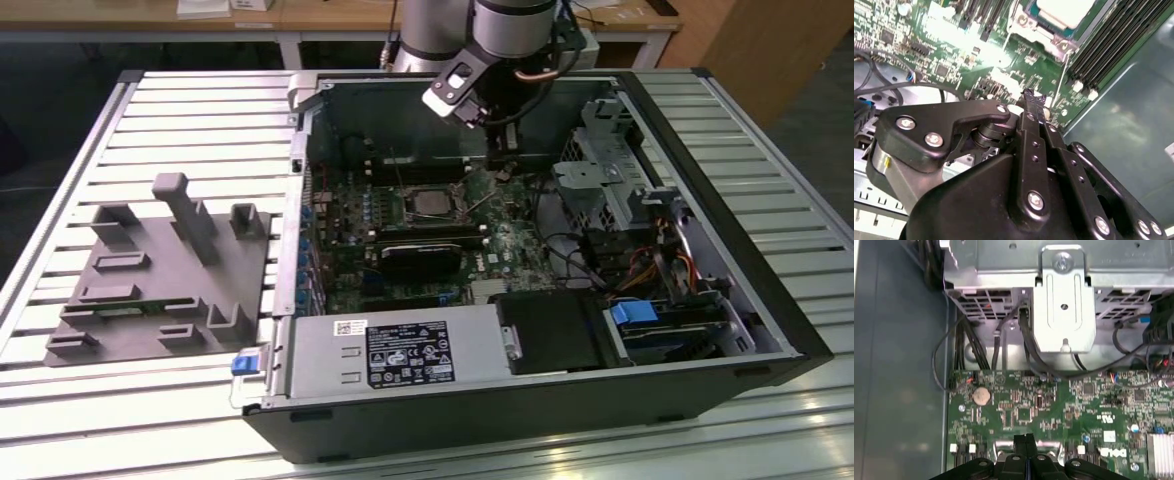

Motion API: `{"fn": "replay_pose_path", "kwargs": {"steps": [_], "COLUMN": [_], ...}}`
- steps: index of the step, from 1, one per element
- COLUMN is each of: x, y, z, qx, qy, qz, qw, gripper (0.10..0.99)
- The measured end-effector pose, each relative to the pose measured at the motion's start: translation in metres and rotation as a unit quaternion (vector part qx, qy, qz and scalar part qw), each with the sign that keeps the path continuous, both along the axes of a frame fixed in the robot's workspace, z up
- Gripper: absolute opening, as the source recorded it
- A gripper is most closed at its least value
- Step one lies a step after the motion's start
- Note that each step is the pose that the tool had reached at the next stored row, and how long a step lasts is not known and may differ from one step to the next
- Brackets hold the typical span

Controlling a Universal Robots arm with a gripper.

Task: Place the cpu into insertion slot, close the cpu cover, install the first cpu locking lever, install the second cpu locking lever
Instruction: 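Close the cpu cover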

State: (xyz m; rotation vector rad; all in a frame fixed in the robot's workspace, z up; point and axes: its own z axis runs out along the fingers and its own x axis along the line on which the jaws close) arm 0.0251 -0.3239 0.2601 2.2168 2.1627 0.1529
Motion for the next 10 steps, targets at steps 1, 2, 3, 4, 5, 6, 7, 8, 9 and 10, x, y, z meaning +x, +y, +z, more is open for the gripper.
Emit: {"fn": "replay_pose_path", "kwargs": {"steps": [1,2,3,4,5,6,7,8,9,10], "x": [0.0020,0.0041,0.0060,0.0080,0.0101,0.0121,0.0139,0.0156,0.0184,0.0185], "y": [0.0001,0.0001,0.0002,0.0003,0.0004,0.0005,0.0006,0.0006,0.0007,0.0007], "z": [0.0000,0.0000,0.0000,-0.0001,-0.0001,-0.0001,-0.0001,-0.0001,-0.0018,-0.0030], "qx": [0.0001,0.0001,0.0000,0.0001,0.0001,0.0001,0.0001,0.0001,0.0002,0.0001], "qy": [0.0000,0.0000,0.0000,0.0000,-0.0001,0.0000,-0.0001,-0.0001,-0.0001,-0.0001], "qz": [0.000,0.000,0.000,0.000,0.000,0.000,0.000,0.000,0.000,0.000], "qw": [1.0000,1.0000,1.0000,1.0000,1.0000,1.0000,1.0000,1.0000,1.0000,1.0000], "gripper": [0.106,0.106,0.106,0.106,0.106,0.106,0.106,0.106,0.106,0.106]}}
